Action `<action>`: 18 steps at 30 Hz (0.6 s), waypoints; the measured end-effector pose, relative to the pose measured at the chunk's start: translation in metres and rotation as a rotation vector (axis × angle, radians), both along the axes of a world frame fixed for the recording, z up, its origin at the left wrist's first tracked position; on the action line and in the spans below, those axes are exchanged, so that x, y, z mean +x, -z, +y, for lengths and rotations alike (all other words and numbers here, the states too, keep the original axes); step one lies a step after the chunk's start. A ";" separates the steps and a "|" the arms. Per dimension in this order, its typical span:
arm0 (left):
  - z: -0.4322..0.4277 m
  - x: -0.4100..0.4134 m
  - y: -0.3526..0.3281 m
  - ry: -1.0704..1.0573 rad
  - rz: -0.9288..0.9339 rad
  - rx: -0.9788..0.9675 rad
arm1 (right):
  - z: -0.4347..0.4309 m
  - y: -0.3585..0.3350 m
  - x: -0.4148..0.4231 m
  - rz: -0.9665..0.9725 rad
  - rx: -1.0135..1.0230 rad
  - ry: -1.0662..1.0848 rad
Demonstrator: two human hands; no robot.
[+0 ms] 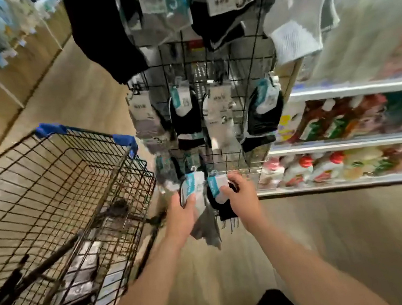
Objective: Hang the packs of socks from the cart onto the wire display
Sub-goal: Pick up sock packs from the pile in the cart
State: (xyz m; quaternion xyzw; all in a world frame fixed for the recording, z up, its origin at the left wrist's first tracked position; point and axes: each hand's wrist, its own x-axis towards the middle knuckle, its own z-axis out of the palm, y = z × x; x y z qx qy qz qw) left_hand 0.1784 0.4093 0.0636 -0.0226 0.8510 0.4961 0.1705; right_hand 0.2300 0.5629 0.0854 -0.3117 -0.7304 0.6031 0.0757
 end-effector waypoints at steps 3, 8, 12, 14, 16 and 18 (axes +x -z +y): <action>0.016 -0.017 0.049 0.012 0.022 0.051 | 0.022 0.051 -0.008 0.023 -0.019 0.074; 0.052 -0.055 0.120 0.054 0.096 0.133 | 0.062 0.132 -0.051 0.139 0.080 0.127; 0.077 -0.081 0.163 0.067 0.183 0.221 | 0.082 0.171 -0.088 0.245 0.127 0.157; 0.086 -0.093 0.182 0.073 0.234 0.230 | 0.089 0.185 -0.100 0.311 0.102 0.155; 0.092 -0.101 0.194 0.077 0.301 0.243 | 0.095 0.193 -0.110 0.387 0.101 0.165; 0.097 -0.107 0.203 0.075 0.353 0.272 | 0.098 0.198 -0.120 0.444 0.131 0.145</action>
